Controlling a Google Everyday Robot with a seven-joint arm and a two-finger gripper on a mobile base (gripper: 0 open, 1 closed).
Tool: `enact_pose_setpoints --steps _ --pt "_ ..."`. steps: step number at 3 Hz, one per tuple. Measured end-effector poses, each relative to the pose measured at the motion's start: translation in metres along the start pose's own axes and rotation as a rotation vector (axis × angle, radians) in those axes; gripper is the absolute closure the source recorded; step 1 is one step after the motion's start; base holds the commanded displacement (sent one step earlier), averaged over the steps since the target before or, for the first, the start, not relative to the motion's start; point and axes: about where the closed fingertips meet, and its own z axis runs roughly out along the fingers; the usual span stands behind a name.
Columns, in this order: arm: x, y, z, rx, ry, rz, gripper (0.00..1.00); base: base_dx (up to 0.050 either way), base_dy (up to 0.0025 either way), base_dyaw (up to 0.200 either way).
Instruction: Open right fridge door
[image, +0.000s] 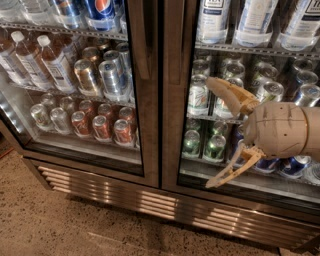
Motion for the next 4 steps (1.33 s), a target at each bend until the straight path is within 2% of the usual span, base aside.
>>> enact_pose_setpoints --steps 2,4 --pt "-0.0121 -0.0128 0.0008 -0.012 0.084 0.128 0.0 0.0 0.0 0.0" --pt "-0.0109 -0.0133 0.003 -0.021 0.087 0.149 0.0 0.0 0.0 0.0"
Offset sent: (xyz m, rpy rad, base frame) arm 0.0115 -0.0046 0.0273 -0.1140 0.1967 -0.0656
